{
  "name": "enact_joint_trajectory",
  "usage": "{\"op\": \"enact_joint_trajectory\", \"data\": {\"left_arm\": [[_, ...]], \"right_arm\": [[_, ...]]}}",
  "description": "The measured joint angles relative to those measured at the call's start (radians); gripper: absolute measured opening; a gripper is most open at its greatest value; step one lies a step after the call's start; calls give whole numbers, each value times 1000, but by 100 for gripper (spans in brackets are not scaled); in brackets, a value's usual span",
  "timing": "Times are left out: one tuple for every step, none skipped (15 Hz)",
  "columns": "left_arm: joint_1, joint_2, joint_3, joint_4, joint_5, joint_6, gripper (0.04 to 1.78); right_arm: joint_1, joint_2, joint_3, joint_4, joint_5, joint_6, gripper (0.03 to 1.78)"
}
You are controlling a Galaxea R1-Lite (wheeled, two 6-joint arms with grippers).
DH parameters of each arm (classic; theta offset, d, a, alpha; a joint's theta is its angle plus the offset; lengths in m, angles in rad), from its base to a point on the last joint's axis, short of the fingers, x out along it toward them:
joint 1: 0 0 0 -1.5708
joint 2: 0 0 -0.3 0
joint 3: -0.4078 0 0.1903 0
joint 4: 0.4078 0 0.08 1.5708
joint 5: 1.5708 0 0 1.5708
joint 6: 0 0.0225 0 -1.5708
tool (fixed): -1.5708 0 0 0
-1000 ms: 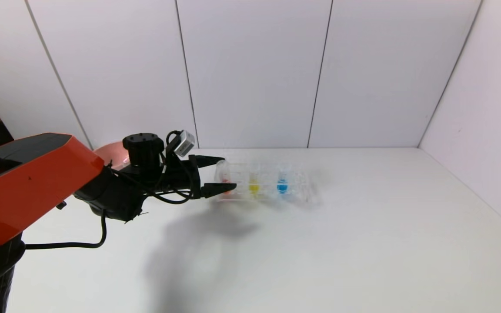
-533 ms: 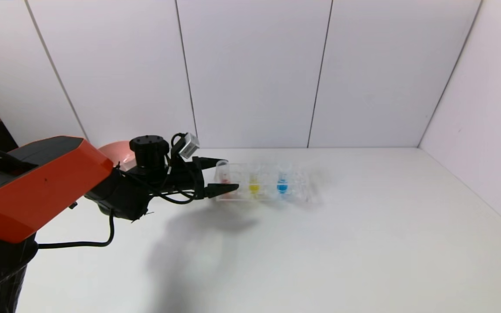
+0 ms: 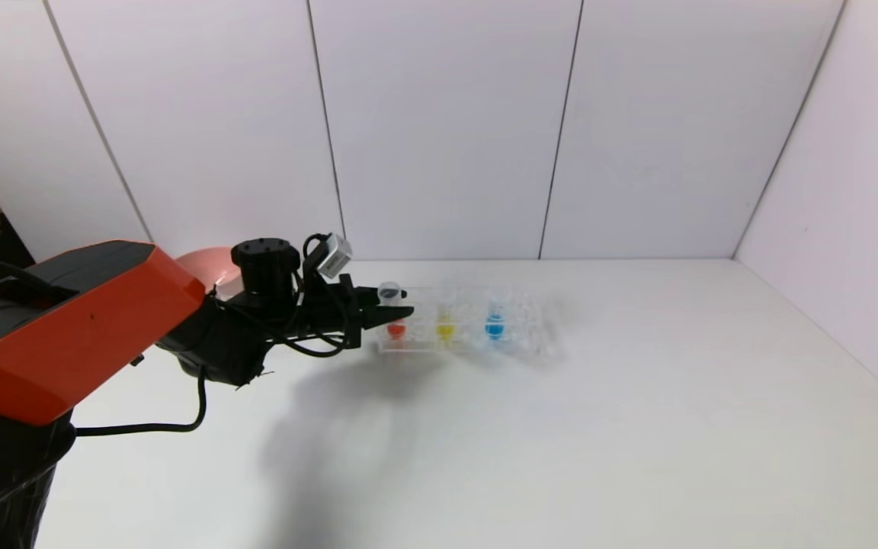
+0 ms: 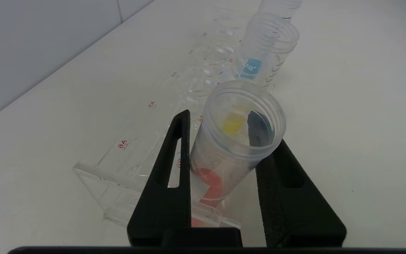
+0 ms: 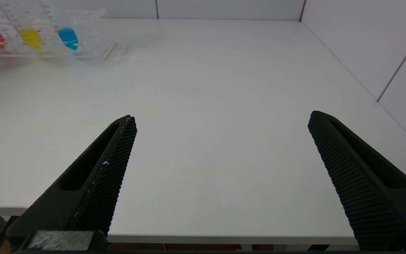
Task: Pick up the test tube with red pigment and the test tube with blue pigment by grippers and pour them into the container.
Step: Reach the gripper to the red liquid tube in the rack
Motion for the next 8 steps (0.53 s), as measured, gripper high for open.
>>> {"op": "enact_joint_trajectory", "data": {"left_arm": [[0,2,-2,0,0,-1,51],[-1,4,-4,0,0,-3,50],[-1,4,-5,0,-1,-4,50],[-1,5,-6,0,-1,-5,50],[-1,5,-6,1,-1,-5,50],[-1,5,-6,1,-1,-6,50],[-1,4,-6,2,-1,-7,50],[-1,3,-6,2,-1,-8,50]], "right_arm": [[0,0,0,0,0,0,177],[0,0,0,0,0,0,177],[0,0,0,0,0,0,177],[0,0,0,0,0,0,177],[0,0,0,0,0,0,177],[0,0,0,0,0,0,177],[0,0,0,0,0,0,177],[0,0,0,0,0,0,177]]}}
